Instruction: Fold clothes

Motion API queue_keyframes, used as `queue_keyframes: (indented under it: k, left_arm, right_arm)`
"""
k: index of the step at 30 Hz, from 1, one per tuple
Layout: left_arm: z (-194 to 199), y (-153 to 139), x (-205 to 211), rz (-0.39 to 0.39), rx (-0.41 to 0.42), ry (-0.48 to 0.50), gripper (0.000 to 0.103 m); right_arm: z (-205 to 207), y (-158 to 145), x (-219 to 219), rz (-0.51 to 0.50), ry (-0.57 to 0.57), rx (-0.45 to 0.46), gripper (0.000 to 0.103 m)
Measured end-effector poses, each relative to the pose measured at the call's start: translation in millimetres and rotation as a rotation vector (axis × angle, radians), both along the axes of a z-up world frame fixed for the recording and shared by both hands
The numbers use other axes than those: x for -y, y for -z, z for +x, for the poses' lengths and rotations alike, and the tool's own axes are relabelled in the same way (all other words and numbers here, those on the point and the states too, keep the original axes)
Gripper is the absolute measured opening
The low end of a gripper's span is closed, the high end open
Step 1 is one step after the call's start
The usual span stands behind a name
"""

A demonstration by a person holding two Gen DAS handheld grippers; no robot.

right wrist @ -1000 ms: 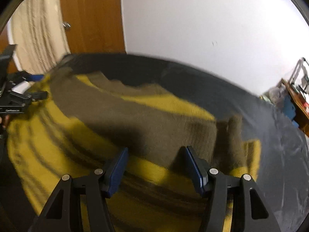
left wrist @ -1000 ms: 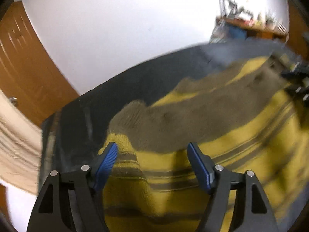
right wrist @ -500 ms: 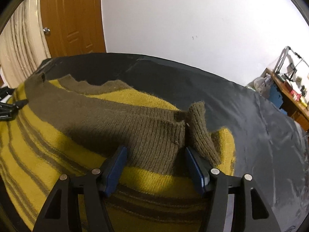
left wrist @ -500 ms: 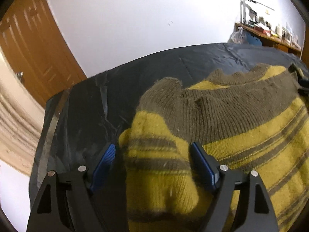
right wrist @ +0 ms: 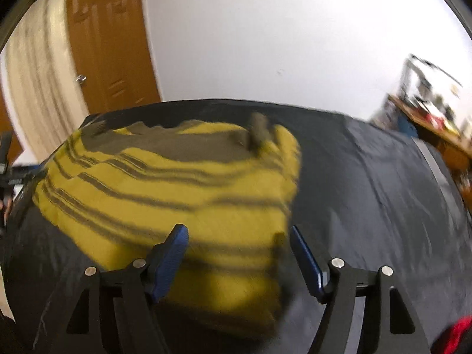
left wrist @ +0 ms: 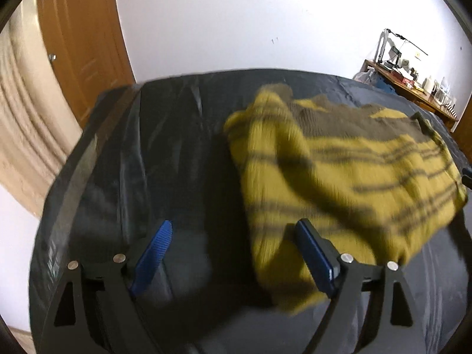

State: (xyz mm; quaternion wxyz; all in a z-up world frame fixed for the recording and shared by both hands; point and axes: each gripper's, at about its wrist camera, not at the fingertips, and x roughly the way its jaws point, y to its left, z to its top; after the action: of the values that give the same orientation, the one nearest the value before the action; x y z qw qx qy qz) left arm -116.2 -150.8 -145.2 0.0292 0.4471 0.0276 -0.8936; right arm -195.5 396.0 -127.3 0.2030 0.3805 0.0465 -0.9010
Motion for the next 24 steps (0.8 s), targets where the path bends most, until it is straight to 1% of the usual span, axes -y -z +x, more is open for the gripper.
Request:
queue_keyframes:
  k: [4,7,9,11,13,14,16,17,18,19,20,22,24]
  left_arm:
    - [11,5,4,0.074,-0.008,-0.031,0.089]
    - [12,8,4,0.090,-0.012,-0.047,0.089]
    - [11,7,0,0.073,-0.018,-0.045,0.089]
    - [9,8,-6,0.035,-0.026,-0.040,0.089]
    - [6,8,-11,-0.010,-0.033,-0.040,0.090]
    - [5,9,-13,-0.037,-0.037,-0.043,0.091]
    - [3,9,-17,-0.095,-0.048,-0.053,0.098]
    - [3,9,-18,-0.120,-0.053,-0.056,0.098]
    - [4,9,-18,-0.133,-0.054,-0.053,0.099]
    - [4,9,-18,-0.140,-0.054,-0.048,0.099]
    - [4,10,-17,-0.144,-0.054,-0.043,0.099]
    - [4,10,-15,-0.150,-0.057,-0.040,0.099]
    - [4,11,-11,-0.154,-0.059,-0.045,0.100]
  right_arm:
    - [12,11,-20,-0.047,0.044,0.046,0.073]
    - [18,15,-19,-0.060,0.033,0.066,0.073]
    - [22,16,-15,-0.055,0.011,0.073,0.073]
    - [25,17,-11,-0.032,-0.008,0.083,0.073]
    - [21,25,1,0.038,-0.003,0.090,0.073]
    - [19,29,5,0.064,0.006,0.086,0.073]
    - [14,32,6,0.101,0.028,0.071,0.073]
    - [12,32,5,0.113,0.042,0.060,0.073]
    - [10,32,4,0.126,0.055,0.049,0.074]
    - [9,32,3,0.155,0.070,0.032,0.076]
    - [8,32,1,0.166,0.073,0.030,0.078]
    - [6,32,-3,0.158,0.076,0.041,0.078]
    - [6,32,-4,0.186,0.083,0.025,0.080]
